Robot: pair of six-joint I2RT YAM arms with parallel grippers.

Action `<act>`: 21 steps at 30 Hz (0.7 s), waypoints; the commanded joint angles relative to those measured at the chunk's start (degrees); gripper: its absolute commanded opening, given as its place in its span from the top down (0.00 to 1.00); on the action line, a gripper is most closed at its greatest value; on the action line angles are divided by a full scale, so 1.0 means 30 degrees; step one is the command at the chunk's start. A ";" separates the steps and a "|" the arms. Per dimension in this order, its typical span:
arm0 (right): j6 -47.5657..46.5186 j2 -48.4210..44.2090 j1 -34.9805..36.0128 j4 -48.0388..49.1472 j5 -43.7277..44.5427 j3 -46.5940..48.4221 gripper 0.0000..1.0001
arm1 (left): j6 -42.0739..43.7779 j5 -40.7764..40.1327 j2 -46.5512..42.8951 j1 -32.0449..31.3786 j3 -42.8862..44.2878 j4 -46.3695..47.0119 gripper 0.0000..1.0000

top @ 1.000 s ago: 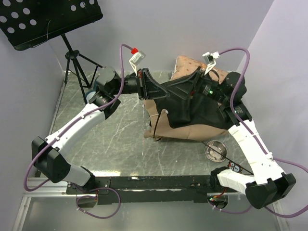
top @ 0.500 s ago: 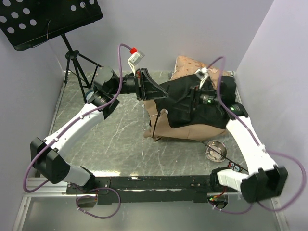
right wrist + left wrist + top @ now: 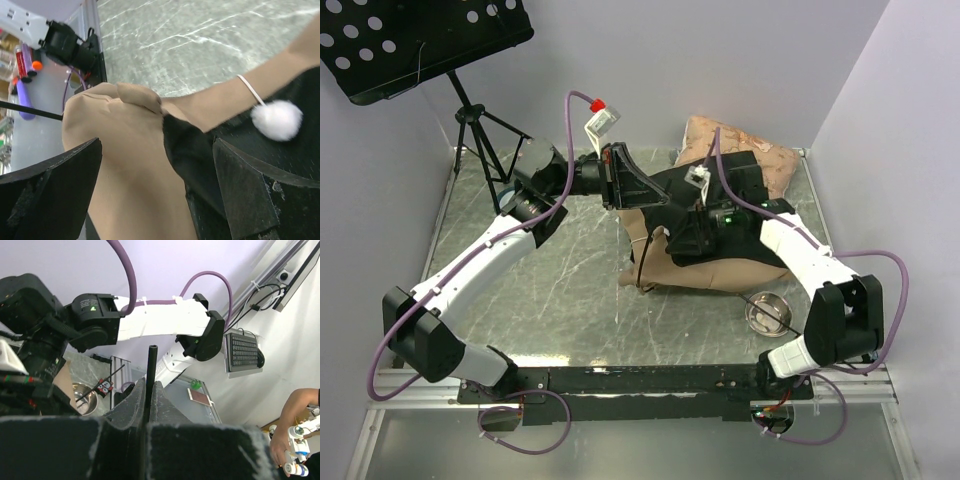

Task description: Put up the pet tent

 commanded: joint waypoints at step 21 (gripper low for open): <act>0.1265 0.1264 0.1367 0.5125 -0.3018 -0.0849 0.68 | 0.0090 0.0071 0.0053 0.0353 -0.0019 -0.1475 0.99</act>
